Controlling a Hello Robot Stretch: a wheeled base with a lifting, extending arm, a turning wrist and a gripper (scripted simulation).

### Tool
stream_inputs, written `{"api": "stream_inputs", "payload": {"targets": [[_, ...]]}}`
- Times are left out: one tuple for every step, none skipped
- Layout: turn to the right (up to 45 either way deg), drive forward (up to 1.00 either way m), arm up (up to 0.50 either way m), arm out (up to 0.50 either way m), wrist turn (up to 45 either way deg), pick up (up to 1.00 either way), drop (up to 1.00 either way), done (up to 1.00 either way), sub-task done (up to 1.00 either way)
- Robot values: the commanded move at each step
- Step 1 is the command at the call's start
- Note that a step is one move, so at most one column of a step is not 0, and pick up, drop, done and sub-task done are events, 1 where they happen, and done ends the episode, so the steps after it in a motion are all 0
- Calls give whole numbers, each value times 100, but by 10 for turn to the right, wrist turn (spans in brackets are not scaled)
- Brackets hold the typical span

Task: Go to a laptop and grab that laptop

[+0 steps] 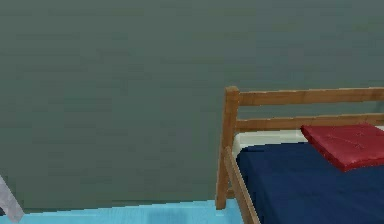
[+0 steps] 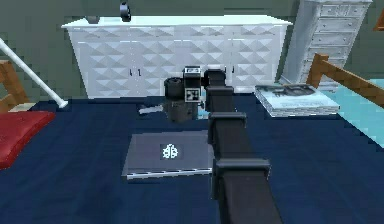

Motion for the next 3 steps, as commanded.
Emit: {"api": "stream_inputs", "payload": {"targets": [[0, 0, -30, 0, 0, 0, 0, 0, 0], [0, 0, 0, 0, 0, 100, 0, 0, 0], [0, 0, 10, 0, 0, 0, 0, 0, 0]]}}
